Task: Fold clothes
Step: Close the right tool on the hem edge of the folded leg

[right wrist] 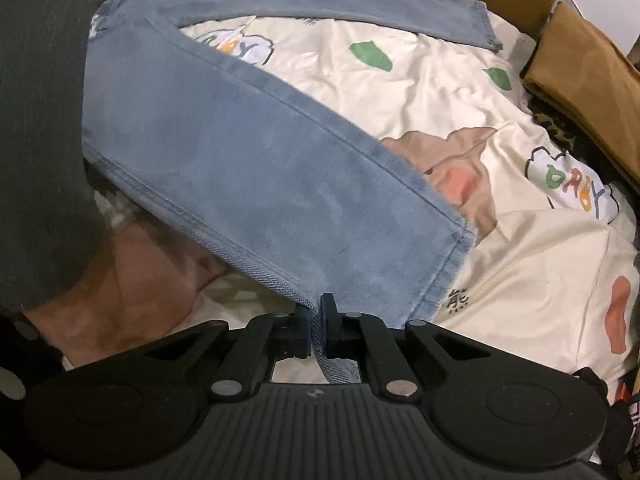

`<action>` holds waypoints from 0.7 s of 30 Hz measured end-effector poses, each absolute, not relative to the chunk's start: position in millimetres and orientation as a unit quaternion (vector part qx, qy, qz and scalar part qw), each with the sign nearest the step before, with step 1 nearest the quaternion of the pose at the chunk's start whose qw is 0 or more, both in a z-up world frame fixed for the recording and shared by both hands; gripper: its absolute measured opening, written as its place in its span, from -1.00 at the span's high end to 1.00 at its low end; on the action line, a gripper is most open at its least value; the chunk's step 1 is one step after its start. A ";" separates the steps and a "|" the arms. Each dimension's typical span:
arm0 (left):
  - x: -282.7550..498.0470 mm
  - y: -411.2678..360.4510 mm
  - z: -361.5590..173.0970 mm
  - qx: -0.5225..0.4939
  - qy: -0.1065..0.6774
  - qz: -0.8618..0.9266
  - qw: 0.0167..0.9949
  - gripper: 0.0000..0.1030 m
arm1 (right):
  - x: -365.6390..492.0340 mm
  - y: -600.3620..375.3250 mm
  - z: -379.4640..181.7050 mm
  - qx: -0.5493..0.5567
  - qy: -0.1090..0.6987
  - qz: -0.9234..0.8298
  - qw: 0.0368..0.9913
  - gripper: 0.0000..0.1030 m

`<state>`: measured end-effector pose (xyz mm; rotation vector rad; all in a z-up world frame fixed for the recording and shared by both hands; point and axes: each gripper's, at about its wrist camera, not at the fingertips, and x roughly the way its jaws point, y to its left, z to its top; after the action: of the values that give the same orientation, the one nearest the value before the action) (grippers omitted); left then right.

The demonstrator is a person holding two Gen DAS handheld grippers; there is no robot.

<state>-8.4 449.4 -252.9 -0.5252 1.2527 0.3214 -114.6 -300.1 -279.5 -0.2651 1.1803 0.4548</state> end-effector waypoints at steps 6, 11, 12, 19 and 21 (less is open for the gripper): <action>-9.9 470.2 -273.7 -0.302 0.558 0.165 0.755 -0.04 | -99.5 -297.8 -262.5 -0.126 0.554 0.212 0.795 0.97; -6.7 489.4 -296.3 -0.342 0.541 0.186 0.746 -0.02 | -87.4 -297.6 -259.6 -0.127 0.565 0.211 0.787 0.97; -6.0 492.6 -300.7 -0.350 0.537 0.190 0.744 -0.01 | -85.4 -296.5 -258.7 -0.130 0.567 0.212 0.785 0.97; 1.2 505.6 -326.5 -0.375 0.518 0.215 0.739 0.17 | -74.1 -292.0 -249.5 -0.150 0.570 0.214 0.779 0.97; 5.4 507.5 -333.8 -0.380 0.517 0.222 0.734 0.18 | -71.5 -291.6 -247.7 -0.153 0.571 0.215 0.778 0.97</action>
<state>5.4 507.5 -333.8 -0.8361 1.1367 0.4874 -71.5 -291.6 -247.7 -0.3305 1.2347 0.4639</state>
